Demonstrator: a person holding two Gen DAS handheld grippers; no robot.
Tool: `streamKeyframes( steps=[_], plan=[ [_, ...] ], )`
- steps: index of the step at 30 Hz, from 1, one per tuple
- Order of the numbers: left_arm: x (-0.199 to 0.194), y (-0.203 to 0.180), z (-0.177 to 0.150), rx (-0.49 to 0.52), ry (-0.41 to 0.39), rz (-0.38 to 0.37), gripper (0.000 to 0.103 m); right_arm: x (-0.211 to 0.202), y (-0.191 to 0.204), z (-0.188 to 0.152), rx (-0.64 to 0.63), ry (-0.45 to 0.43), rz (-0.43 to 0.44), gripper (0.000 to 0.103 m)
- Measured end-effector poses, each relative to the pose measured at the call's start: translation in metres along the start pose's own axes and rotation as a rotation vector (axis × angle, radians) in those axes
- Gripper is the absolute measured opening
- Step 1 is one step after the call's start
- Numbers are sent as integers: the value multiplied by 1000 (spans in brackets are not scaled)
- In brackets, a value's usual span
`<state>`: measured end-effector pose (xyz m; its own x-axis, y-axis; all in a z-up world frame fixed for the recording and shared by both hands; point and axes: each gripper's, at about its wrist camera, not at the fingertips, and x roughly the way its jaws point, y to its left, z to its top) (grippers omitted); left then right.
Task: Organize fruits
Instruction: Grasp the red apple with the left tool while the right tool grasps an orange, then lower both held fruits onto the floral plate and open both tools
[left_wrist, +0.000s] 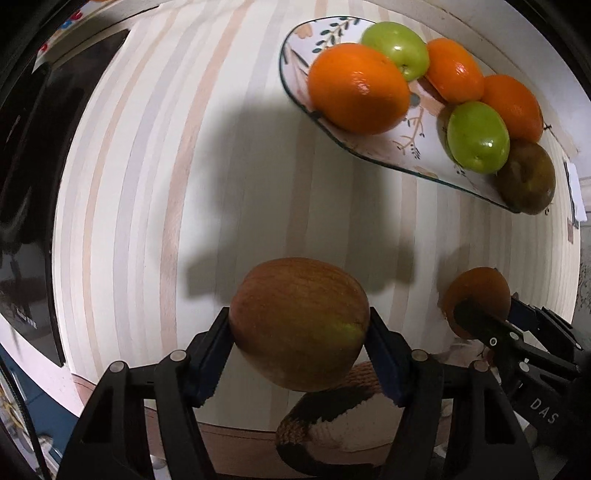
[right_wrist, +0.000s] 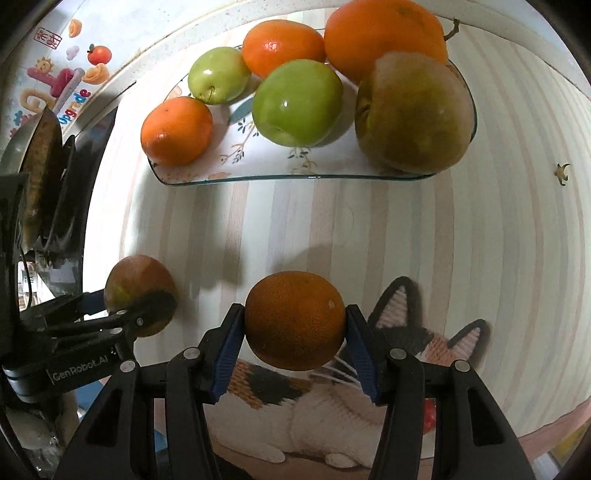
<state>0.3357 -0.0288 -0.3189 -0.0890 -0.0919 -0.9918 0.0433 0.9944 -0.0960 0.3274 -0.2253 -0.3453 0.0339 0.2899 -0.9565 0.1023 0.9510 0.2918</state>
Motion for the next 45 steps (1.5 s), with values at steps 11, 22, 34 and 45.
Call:
streamKeyframes(
  steps=[11,22,34,45],
  plan=[
    [-75,31,27,1,-103,-90,66,-27,10,12,0,-75,16,56],
    [-91,13,157,52,-107,-100,66,-38,46,90,-40,-147,13,56],
    [-43,1,176,61,-11,-61,67,-18,54,93,-26,-125,5,57],
    [-32,8,170,58,-23,-55,87,-17,54,82,17,-179,32,83]
  ],
)
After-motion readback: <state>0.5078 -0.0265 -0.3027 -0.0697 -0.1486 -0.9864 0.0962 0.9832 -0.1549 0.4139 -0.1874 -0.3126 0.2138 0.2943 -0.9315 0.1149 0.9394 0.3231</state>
